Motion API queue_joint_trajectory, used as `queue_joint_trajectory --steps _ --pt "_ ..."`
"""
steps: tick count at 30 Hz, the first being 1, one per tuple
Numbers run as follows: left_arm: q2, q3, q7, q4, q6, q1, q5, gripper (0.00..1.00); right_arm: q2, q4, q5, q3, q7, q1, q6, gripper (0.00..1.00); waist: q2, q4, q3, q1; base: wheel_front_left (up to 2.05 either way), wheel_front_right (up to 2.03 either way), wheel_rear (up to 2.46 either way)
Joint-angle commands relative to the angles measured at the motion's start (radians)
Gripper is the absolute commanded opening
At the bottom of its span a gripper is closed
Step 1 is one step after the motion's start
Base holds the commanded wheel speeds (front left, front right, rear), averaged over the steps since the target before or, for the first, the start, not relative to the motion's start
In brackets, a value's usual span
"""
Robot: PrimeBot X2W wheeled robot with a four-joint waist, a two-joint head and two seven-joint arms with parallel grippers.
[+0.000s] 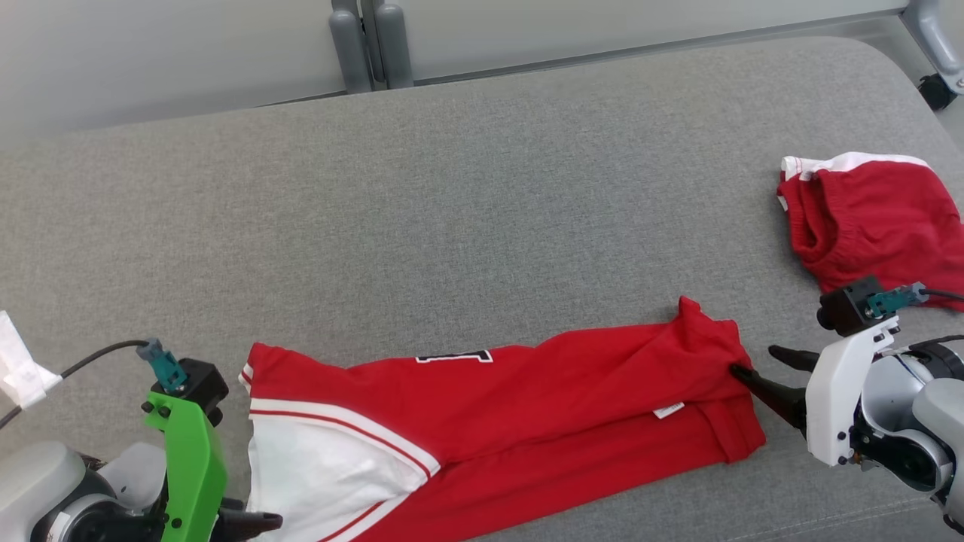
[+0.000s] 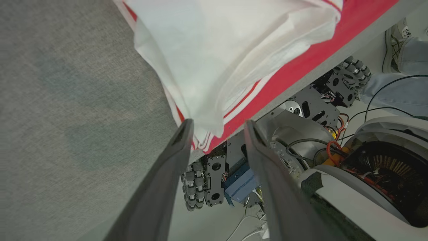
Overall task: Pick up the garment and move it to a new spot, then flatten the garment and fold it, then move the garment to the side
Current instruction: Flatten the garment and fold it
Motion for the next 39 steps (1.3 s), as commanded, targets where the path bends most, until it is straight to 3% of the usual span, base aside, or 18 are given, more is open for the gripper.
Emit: queue_joint_trajectory --steps 1,6,12,19,25,28,33,39 --pt "0.002 0.007 -0.01 0.003 -0.005 0.011 -0.001 1.0 -0.007 -0.002 -0.01 -0.016 -0.009 0.022 -0.002 1.0 -0.0001 -0.003 -0.014 0.0 0.0 0.0 0.0" --pt "0.021 0.039 -0.068 -0.01 -0.006 -0.001 0.013 1.0 -0.029 -0.035 -0.012 -0.087 -0.027 0.053 -0.002 1.0 -0.0001 -0.003 -0.038 0.0 0.0 0.0 0.0" --pt "0.035 0.13 -0.304 -0.039 0.009 -0.01 0.092 1.0 -0.036 -0.073 -0.072 -0.243 -0.165 0.089 -0.002 1.0 -0.0001 -0.005 -0.055 0.0 0.0 0.0 0.0" --pt "0.014 0.228 -0.664 -0.053 0.104 0.076 0.185 1.0 0.091 -0.048 -0.221 -0.486 -0.393 0.172 -0.001 1.0 -0.0001 0.0 -0.063 0.0 0.0 0.0 0.0" --pt "-0.033 0.322 -1.007 -0.043 0.225 0.175 0.257 1.0 0.235 -0.109 -0.353 -0.641 -0.45 0.263 -0.002 1.0 -0.0001 0.012 -0.063 0.0 0.0 0.0 0.0" --pt "-0.064 0.365 -1.061 -0.041 0.269 0.228 0.289 1.0 0.295 -0.137 -0.443 -0.704 -0.459 0.308 -0.002 1.0 -0.0001 0.019 -0.063 0.0 0.0 0.0 0.0" --pt "-0.198 0.571 -1.072 -0.051 0.291 0.362 0.383 1.0 0.408 -0.171 -0.58 -0.808 -0.464 0.382 -0.001 1.0 -0.0001 0.033 -0.069 0.0 0.0 0.0 0.0" --pt "-0.392 0.795 -1.072 -0.041 0.219 0.547 0.589 1.0 0.512 -0.166 -0.686 -0.885 -0.465 0.445 -0.001 1.0 -0.0001 0.042 -0.083 0.0 0.0 0.0 0.0"
